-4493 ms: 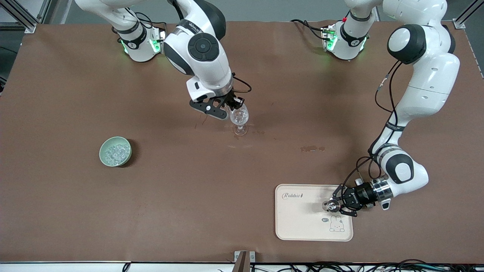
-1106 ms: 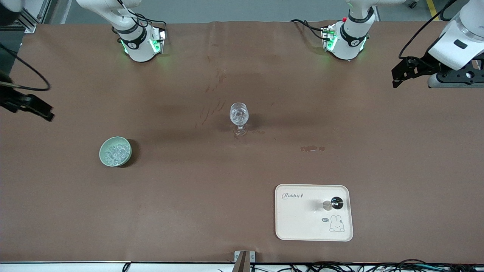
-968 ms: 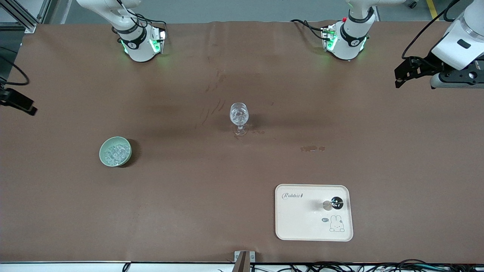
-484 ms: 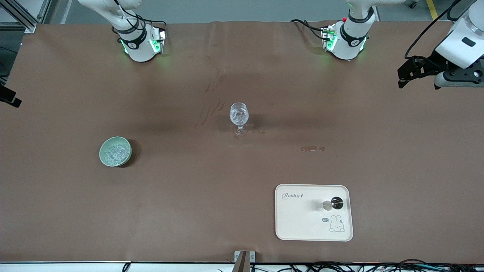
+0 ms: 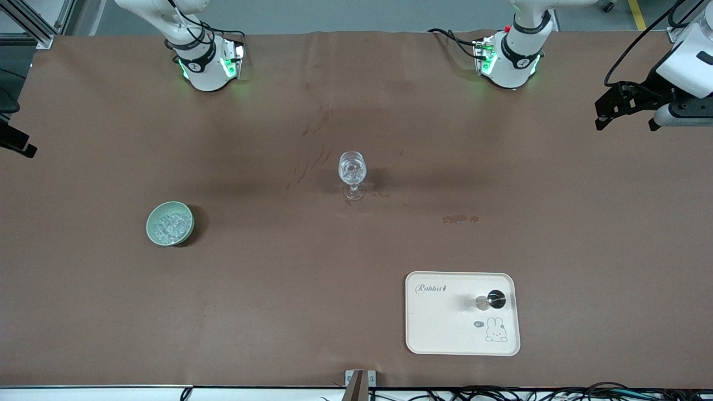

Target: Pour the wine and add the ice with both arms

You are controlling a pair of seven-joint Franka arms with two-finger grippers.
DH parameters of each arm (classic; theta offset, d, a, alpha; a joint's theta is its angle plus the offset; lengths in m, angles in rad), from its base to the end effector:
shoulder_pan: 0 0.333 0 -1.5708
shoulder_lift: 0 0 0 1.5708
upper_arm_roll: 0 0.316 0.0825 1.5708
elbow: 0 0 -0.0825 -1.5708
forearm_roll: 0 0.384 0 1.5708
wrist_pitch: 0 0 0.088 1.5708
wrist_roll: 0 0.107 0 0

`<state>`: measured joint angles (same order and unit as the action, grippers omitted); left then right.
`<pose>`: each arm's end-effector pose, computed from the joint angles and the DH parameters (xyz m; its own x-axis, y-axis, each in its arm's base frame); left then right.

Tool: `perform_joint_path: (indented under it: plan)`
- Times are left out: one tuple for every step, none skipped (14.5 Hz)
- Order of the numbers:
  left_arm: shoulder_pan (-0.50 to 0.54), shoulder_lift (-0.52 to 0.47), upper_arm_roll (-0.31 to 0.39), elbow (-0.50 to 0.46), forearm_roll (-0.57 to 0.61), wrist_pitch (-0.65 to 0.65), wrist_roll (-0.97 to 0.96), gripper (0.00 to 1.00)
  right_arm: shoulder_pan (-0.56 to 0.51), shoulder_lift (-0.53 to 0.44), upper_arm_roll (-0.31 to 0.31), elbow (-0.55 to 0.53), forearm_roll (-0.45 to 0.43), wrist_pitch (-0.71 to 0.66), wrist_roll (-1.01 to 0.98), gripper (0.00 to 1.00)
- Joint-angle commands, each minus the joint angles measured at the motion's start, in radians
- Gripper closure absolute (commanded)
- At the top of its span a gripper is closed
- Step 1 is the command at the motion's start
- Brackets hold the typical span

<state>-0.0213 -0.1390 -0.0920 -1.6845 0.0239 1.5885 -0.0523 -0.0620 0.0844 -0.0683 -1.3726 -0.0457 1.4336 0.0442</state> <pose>0.5090 -0.0589 0.6462 0.9972 -0.0610 0.0442 -0.0595 -0.9976 -0.0344 0.5611 -0.0769 0.6577 0.9835 -0.1796 -0.0207 -0.1783 -0.9826 0.0521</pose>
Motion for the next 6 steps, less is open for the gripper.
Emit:
perform_joint_path:
  plan:
    - [0.000, 0.025, -0.002, 0.045, 0.013, -0.007, 0.000, 0.00, -0.005, -0.031, 0.004, -0.031, 0.021, 0.001, -0.006, 0.00]
    - [0.001, 0.025, -0.003, 0.043, 0.011, -0.007, -0.010, 0.00, -0.005, -0.031, 0.004, -0.031, 0.021, 0.002, -0.006, 0.00]
    - [0.001, 0.025, -0.003, 0.043, 0.010, -0.007, -0.035, 0.00, -0.005, -0.031, 0.005, -0.031, 0.024, 0.004, -0.004, 0.00]
    - [0.001, 0.024, -0.003, 0.043, 0.008, -0.008, -0.058, 0.00, -0.002, -0.031, 0.008, -0.031, 0.024, 0.004, -0.003, 0.00]
    - [0.001, 0.024, -0.003, 0.043, 0.008, -0.008, -0.060, 0.00, -0.001, -0.029, 0.010, -0.031, 0.024, 0.004, -0.001, 0.00]
    - [0.001, 0.025, -0.005, 0.045, 0.008, -0.022, -0.055, 0.00, 0.001, -0.031, 0.010, -0.031, 0.024, 0.004, -0.001, 0.00]
